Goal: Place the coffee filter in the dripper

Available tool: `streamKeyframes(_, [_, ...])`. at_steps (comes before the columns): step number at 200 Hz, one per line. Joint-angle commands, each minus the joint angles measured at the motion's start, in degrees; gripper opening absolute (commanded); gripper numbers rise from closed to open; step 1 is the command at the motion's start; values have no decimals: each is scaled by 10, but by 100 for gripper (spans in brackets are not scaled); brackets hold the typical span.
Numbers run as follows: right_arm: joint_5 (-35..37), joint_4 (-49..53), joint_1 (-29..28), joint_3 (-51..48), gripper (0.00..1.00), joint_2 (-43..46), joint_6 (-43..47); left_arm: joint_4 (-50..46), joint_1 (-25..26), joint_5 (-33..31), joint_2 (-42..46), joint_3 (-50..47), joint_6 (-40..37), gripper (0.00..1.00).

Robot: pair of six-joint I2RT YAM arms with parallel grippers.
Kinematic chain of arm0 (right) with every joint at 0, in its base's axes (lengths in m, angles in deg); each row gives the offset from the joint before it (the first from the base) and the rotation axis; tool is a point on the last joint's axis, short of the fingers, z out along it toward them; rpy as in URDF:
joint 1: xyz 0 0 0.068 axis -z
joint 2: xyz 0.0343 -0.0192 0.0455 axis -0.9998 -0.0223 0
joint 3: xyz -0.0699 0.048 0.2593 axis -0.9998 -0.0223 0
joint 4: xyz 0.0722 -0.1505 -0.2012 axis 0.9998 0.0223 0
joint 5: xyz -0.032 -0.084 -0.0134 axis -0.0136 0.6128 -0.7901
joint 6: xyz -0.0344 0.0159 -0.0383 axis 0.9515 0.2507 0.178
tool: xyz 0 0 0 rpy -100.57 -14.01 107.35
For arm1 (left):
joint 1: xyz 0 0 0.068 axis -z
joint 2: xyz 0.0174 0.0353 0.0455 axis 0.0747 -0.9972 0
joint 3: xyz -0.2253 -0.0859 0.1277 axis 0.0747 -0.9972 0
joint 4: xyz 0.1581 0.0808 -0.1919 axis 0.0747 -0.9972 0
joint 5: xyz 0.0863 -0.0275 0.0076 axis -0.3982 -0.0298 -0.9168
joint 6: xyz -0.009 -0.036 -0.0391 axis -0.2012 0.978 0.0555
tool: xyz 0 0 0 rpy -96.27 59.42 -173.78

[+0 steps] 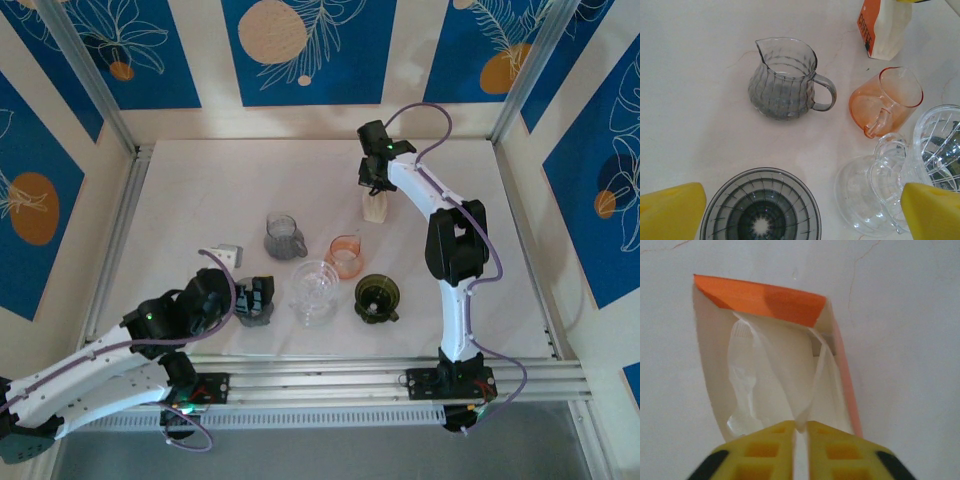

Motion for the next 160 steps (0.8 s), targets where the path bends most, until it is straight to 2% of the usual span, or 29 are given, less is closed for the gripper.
streamKeyframes(1, [16,6,0,19,7,0,0,12,-5,-12,1,0,-8,100])
streamKeyframes(19, [20,3,0,15,0,6,7,12,-5,-11,1,-1,-7,100])
streamKeyframes(160, [57,-29,-28,-72,0,148,49,9,-5,-1,2,8,-2,100])
